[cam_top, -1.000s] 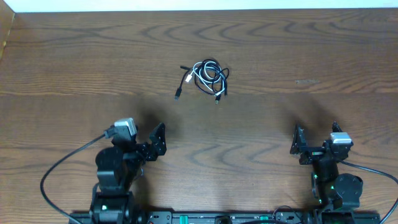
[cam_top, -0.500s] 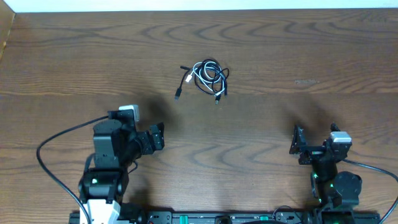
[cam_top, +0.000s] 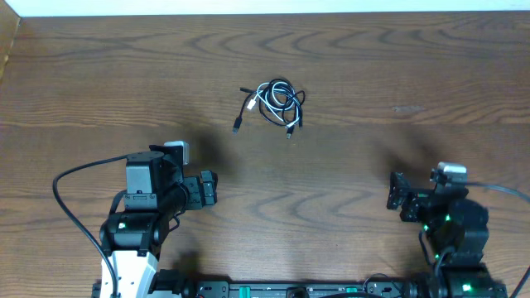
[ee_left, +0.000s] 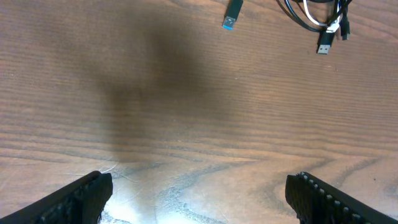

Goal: Untangle cables
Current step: 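Raise the left arm and move its gripper toward the cable bundle, then lower the left gripper onto the black and white cable bundle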

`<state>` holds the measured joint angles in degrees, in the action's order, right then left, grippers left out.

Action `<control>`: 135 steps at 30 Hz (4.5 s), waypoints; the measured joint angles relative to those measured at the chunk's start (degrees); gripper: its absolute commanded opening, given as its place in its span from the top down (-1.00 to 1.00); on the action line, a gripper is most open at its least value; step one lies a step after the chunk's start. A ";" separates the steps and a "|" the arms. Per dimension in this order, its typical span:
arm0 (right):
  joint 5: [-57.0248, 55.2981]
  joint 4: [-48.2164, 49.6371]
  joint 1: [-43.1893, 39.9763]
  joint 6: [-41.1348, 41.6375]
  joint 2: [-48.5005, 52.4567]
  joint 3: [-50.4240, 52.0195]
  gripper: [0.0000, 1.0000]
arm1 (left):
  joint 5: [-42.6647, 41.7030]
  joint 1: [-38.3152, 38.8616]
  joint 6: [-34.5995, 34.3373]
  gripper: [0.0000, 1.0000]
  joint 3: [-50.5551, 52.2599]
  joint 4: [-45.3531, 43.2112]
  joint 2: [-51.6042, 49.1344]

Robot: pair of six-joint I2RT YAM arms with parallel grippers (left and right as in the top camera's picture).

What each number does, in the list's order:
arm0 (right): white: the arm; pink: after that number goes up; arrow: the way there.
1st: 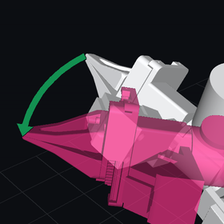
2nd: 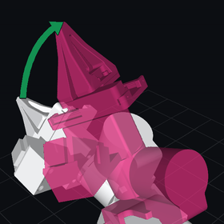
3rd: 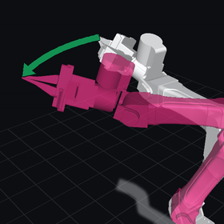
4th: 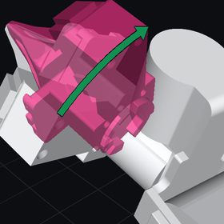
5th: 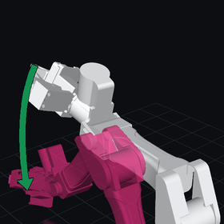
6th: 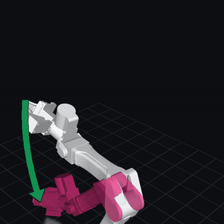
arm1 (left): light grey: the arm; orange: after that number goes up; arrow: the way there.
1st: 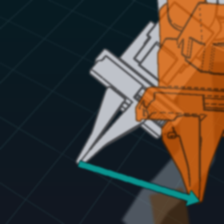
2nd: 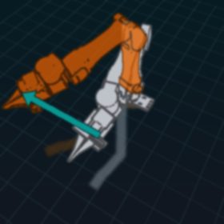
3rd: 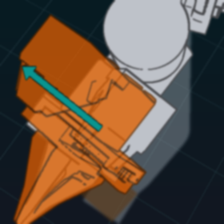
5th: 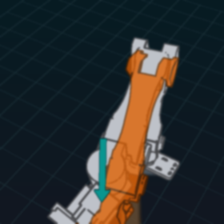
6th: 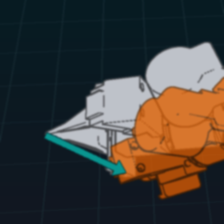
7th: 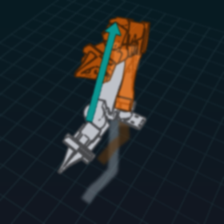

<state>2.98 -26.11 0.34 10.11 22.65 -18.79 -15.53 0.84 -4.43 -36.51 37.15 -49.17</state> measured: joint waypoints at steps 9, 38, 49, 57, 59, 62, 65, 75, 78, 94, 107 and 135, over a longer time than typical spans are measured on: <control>0.00 -15.04 0.00 -3.50 18.75 -16.11 -0.99 | -10.36 0.00 -5.27 -0.89 -0.09 2.47 0.00; 4.11 -23.87 0.00 -6.05 32.74 -28.13 -0.99 | -11.78 0.02 -5.77 -0.89 -18.34 7.08 -13.11; 4.74 -23.82 0.00 -6.05 32.74 -28.15 -0.98 | -9.01 0.07 -2.38 -0.89 -30.18 8.90 -22.56; 4.76 -23.82 0.00 -6.05 32.74 -28.15 -0.99 | -4.90 5.90 0.44 -0.89 -32.41 0.87 -23.30; 4.76 -23.85 0.00 -6.05 32.74 -28.15 -0.98 | -4.44 8.22 0.90 -0.89 -32.41 -1.05 -23.58; 4.76 -23.82 0.00 -6.05 32.74 -28.15 -0.98 | -3.89 10.67 1.49 -0.89 -32.44 -1.44 -24.02; 4.76 -23.82 0.00 -6.08 32.74 -28.15 -0.99 | -3.61 11.43 1.53 -0.89 -32.44 -2.36 -24.24; 4.76 -23.80 0.00 -6.05 32.74 -28.15 -0.99 | -3.61 14.67 1.51 -0.89 -32.94 -13.73 -28.22; 4.76 -23.78 0.00 -6.05 32.74 -28.17 -0.99 | -3.58 15.63 1.51 -0.89 -35.69 -9.97 -34.05; 4.76 -23.78 0.00 -6.05 32.81 -28.20 -0.99 | 1.42 21.14 8.37 -0.87 -48.17 -5.73 -53.13; 4.76 -23.82 0.00 -6.05 32.81 -28.20 -0.99 | 5.49 22.43 9.40 -0.86 -48.17 -9.84 -64.57; 4.79 -23.28 0.00 -6.05 32.81 -28.22 -0.98 | 12.87 22.51 2.95 0.85 -48.39 -7.98 -72.48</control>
<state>7.77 -49.39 0.34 4.05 55.46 -47.00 -2.66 23.35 -1.48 -84.90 29.17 -121.64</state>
